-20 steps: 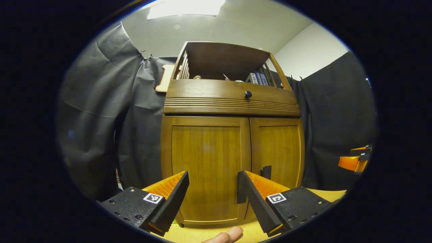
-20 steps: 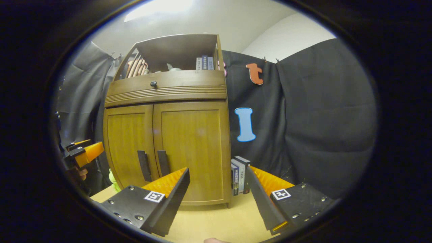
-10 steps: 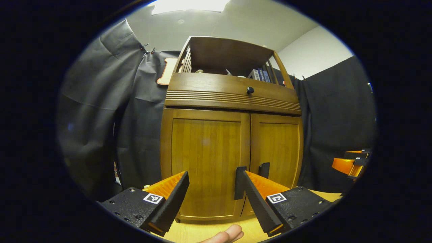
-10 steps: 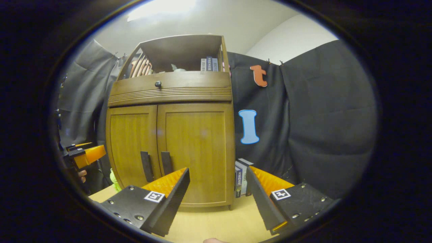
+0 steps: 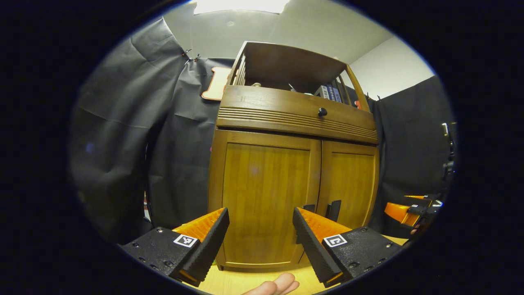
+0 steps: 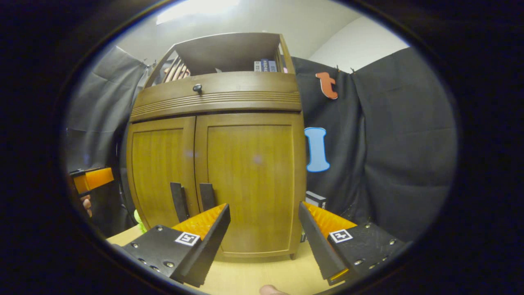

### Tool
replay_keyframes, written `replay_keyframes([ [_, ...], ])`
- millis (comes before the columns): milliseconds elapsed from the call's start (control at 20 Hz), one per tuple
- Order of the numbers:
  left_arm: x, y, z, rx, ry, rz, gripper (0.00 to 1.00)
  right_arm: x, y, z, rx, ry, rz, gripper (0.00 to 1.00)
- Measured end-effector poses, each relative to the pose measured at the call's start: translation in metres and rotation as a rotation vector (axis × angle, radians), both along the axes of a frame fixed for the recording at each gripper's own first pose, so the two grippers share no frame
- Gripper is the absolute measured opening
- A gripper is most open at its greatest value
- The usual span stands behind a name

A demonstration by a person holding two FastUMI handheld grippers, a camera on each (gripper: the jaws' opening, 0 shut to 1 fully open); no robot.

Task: Open the right door of the double-door shoe cabinet with the right hand, and open the left door with the left hand.

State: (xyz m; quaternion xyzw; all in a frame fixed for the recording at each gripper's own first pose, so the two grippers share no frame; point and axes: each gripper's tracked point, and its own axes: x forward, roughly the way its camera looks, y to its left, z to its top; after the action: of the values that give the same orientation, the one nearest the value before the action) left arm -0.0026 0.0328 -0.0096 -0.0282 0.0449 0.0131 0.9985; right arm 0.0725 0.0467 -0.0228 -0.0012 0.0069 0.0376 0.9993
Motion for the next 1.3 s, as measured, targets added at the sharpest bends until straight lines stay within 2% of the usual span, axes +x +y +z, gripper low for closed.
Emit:
replay_keyframes([
  [100,0.001,0.006,-0.002,-0.008,0.009,0.002,0.96,0.019,0.023,-0.003,0.026,0.020,0.042,0.99],
  [150,0.002,0.009,-0.001,-0.010,0.007,0.003,0.93,0.027,0.036,-0.005,0.031,0.031,0.067,0.99],
  [200,0.002,0.013,0.000,-0.014,0.005,0.010,0.93,0.034,0.047,-0.007,0.029,0.040,0.085,0.96],
  [300,0.002,0.015,0.001,-0.009,0.003,0.017,0.94,0.048,0.071,-0.010,0.008,0.047,0.119,0.99],
  [350,0.002,0.014,0.002,-0.002,0.001,0.012,0.95,0.052,0.078,-0.015,-0.001,0.058,0.120,0.96],
  [400,0.002,0.013,0.002,0.005,-0.001,0.009,0.92,0.057,0.082,-0.022,-0.005,0.068,0.110,0.96],
  [450,0.002,0.013,0.004,0.017,-0.008,0.012,0.95,0.062,0.092,-0.028,-0.012,0.078,0.113,0.95],
  [500,0.001,0.013,0.006,0.031,-0.017,0.015,0.92,0.070,0.102,-0.032,-0.023,0.081,0.131,0.99],
  [600,0.002,0.011,0.007,0.046,-0.024,0.008,0.92,0.082,0.116,-0.042,-0.046,0.091,0.137,0.96],
  [700,0.003,0.009,0.006,0.041,-0.022,-0.001,0.92,0.094,0.121,-0.051,-0.061,0.111,0.133,0.99],
  [750,0.003,0.011,0.006,0.042,-0.021,0.002,0.92,0.101,0.122,-0.056,-0.054,0.123,0.134,0.94],
  [850,0.004,0.013,0.005,0.042,-0.020,0.014,0.92,0.114,0.136,-0.068,-0.017,0.144,0.183,0.52],
  [900,0.005,0.015,0.004,0.040,-0.017,0.020,0.92,0.100,0.133,-0.062,-0.023,0.135,0.198,0.31],
  [1000,0.007,0.013,0.000,0.039,-0.008,0.021,0.92,0.103,0.132,-0.065,-0.031,0.132,0.216,0.30],
  [1050,0.007,0.012,-0.001,0.038,-0.003,0.018,0.92,0.098,0.131,-0.063,-0.028,0.143,0.223,0.21],
  [1300,0.009,0.007,-0.006,0.043,0.007,0.016,0.92,0.079,0.124,-0.060,-0.031,0.152,0.274,0.22],
])
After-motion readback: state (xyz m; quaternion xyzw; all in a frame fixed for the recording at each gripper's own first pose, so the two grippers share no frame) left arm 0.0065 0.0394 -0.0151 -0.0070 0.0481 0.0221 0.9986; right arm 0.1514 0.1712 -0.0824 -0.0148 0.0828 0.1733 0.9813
